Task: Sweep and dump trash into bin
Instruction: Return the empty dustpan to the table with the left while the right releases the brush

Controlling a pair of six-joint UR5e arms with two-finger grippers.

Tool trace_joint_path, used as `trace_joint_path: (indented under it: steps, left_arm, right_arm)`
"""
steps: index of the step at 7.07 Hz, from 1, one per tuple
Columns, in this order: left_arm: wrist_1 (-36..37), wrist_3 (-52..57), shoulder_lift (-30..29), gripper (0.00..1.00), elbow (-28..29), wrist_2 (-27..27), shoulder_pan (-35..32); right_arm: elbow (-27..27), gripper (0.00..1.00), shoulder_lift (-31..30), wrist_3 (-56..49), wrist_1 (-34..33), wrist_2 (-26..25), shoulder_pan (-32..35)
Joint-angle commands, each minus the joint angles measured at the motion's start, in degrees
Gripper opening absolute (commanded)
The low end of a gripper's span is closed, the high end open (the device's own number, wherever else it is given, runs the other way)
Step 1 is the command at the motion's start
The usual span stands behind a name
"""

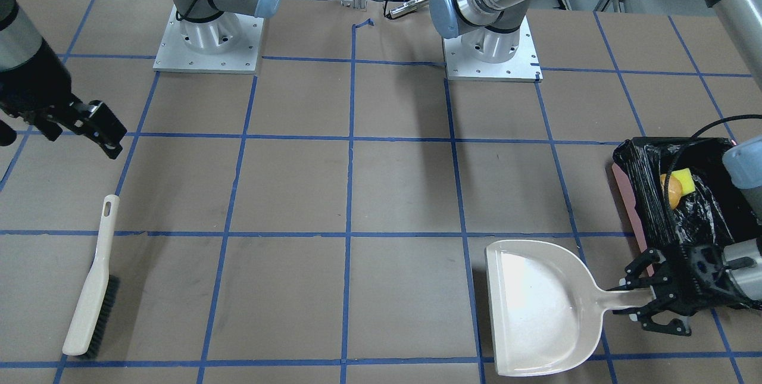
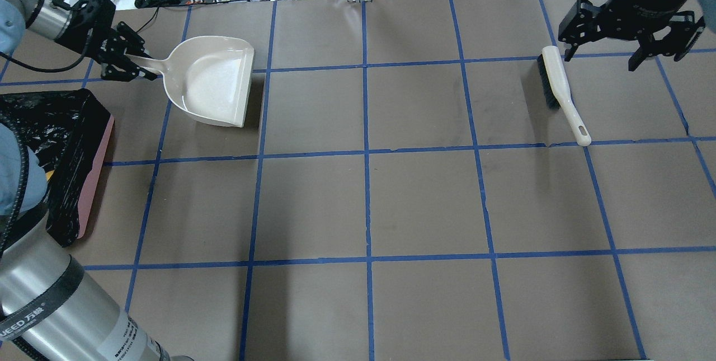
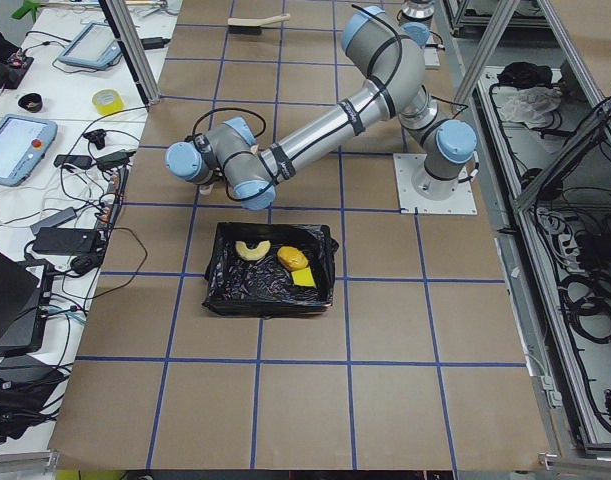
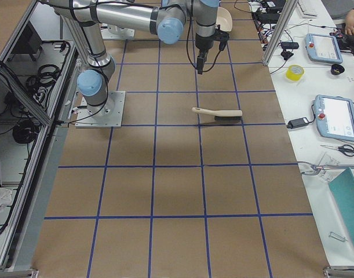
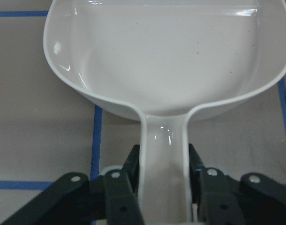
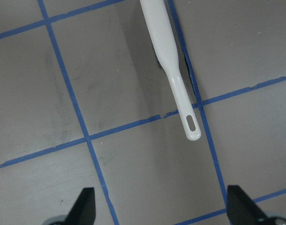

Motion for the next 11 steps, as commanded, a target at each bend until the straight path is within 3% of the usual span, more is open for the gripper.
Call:
trace_joint_path:
  steps: [1,4,5,9,10,11]
  left_arm:
    - [4.0,-1.5,-0.8,0.0,-2.6,-0.2,-3.4]
    - [12.0,-3.4,0.3,0.0,-10.5,-0.3,-6.2]
    - [12.1,-3.0,0.7,0.0,-11.5,-0.2,-6.2]
    - [13.2,-3.3,1.3,0.0,-12.3,0.1,-6.2]
    - [13.2,-3.4,1.1,0.55,-12.3,0.1,-6.1]
    - [13.1,-3.7,1.1,1.0,-12.2,0.2,-6.1]
  right_arm:
    - [-0.7,1.0,-0.8,6.2,1.5,-4.7,8.1]
    - [-0.1,1.0,-1.1,9.2,1.7,-3.4,12.1]
    - [-0.1,1.0,-2.0,9.2,1.7,1.0,12.1]
    - [0.4,1.0,-3.1,8.5,3.0,2.0,12.1]
    - [0.5,1.0,-3.1,8.5,3.1,1.9,12.1]
    - [0.5,1.0,-3.1,8.5,4.2,1.9,12.1]
